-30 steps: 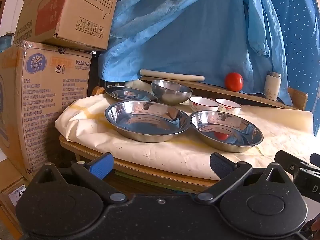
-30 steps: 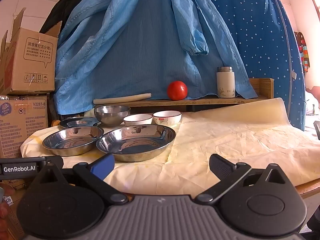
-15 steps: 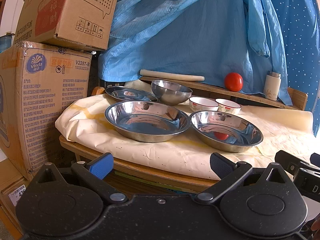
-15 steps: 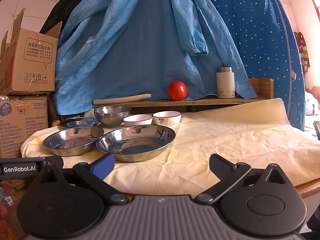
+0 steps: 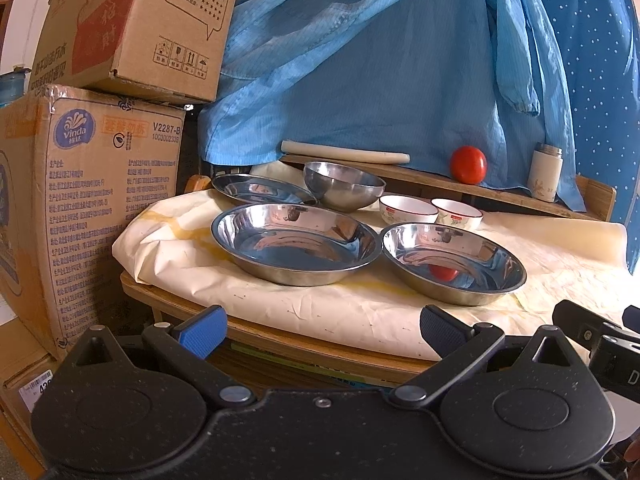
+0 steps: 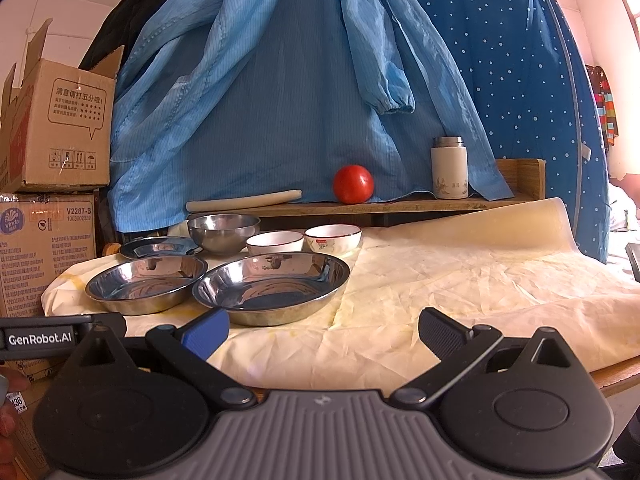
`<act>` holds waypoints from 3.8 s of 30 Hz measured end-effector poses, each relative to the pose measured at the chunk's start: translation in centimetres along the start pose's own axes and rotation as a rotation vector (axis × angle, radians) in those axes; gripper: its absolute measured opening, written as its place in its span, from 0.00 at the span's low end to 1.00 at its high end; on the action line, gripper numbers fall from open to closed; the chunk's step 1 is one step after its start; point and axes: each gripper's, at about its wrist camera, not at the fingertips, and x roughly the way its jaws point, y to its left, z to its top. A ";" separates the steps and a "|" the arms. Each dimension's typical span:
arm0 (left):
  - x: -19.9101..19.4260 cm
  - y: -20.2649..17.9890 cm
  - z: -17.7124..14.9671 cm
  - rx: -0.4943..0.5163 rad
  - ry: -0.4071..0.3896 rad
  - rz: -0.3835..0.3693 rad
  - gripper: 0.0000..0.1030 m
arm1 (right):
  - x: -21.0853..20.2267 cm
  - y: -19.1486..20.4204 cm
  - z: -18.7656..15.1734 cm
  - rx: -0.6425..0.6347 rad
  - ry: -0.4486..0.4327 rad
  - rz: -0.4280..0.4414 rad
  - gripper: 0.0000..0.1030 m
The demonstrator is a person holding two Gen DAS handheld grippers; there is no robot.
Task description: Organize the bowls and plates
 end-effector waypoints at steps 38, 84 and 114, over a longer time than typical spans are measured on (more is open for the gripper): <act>-0.1 -0.1 0.4 0.011 0.003 -0.030 0.99 | 0.6 0.0 -0.2 0.000 0.015 0.000 1.00; 9.8 7.5 5.9 -0.136 0.000 0.025 0.99 | 14.3 4.0 7.4 -0.188 0.088 0.325 1.00; 11.2 8.7 3.8 -0.289 0.009 -0.032 0.54 | 27.0 10.8 8.5 -0.227 0.480 0.466 0.61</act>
